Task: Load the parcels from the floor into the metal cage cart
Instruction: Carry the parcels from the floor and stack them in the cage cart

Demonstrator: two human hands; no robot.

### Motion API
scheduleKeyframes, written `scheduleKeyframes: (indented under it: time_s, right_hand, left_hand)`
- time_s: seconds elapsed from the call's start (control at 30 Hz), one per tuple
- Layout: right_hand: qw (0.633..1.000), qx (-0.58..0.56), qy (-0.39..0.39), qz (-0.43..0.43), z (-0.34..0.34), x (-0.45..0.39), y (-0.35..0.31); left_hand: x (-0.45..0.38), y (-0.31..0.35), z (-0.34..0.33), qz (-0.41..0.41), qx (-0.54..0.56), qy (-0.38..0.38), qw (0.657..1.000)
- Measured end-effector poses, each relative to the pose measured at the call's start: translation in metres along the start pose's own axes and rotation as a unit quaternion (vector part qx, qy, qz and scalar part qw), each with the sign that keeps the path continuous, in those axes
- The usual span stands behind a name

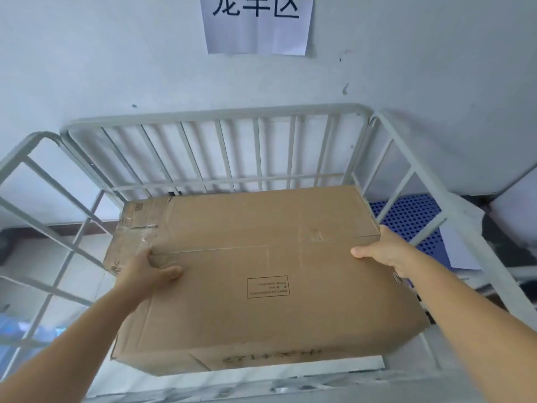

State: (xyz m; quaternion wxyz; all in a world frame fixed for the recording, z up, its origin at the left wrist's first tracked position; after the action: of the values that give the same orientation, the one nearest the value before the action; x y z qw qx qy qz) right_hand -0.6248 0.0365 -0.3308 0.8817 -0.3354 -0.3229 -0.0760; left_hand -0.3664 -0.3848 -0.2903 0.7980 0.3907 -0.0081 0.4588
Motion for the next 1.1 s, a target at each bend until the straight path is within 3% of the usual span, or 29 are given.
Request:
scheduleKeyframes:
  time_s: [0.63,1.1]
  right_hand:
    - [0.982,0.073,-0.044,-0.167,-0.060,-0.148,0.131]
    - [0.975,0.026,-0.022,-0.220,-0.120,-0.250,0.224]
  left_hand:
    - [-0.090,-0.089,-0.215,0.132,-0.113,-0.127,0.977]
    - [-0.128,-0.159,-0.337,0.194,-0.146,-0.133,0.961]
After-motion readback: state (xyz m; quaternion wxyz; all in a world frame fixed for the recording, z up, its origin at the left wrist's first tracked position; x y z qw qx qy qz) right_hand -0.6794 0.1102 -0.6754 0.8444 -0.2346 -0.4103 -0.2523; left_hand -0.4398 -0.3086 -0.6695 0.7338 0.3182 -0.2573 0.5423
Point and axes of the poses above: each hand's wrist, its own x-axis away from the middle knuckle, its own z-axis out of the back of the hand, y = z × x, the point moved 6 cm from there along -x, towards the middle knuckle, and after that the axes turned 1 degree about x, right-handed, at the moved point
